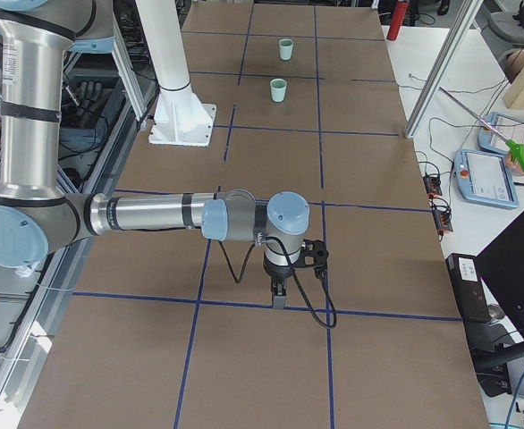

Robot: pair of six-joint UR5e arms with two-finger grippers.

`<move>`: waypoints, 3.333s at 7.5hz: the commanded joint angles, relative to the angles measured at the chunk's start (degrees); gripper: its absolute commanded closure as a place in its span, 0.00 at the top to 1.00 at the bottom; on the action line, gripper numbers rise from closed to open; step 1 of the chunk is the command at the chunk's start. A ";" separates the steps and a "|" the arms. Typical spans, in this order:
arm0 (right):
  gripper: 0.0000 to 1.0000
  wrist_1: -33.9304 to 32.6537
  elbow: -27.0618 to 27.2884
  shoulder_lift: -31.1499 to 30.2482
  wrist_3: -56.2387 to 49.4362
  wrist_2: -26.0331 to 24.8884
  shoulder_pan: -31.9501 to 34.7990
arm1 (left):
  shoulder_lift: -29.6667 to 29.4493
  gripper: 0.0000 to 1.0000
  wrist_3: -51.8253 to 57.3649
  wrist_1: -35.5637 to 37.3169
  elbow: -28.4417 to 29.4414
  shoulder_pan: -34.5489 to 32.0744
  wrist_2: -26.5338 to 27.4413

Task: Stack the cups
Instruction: 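Move the left gripper toward the outer pale green cup, then lower the left gripper onto the outer green cup and grasp its rim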

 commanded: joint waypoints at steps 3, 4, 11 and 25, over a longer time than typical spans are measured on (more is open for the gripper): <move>1.00 0.05 -0.02 0.00 0.00 0.00 0.00 | -0.99 1.00 -5.34 -0.10 -8.51 1.39 2.61; 1.00 -0.04 -0.02 0.00 0.00 0.00 0.00 | -1.08 1.00 -12.35 -0.19 -11.14 3.49 2.53; 1.00 0.05 0.06 0.00 0.00 0.00 0.00 | 8.76 1.00 -45.26 -29.78 -8.55 24.76 2.70; 1.00 -0.04 -0.02 0.00 0.00 0.00 0.00 | 6.39 0.00 -45.64 -32.18 -3.34 31.19 2.62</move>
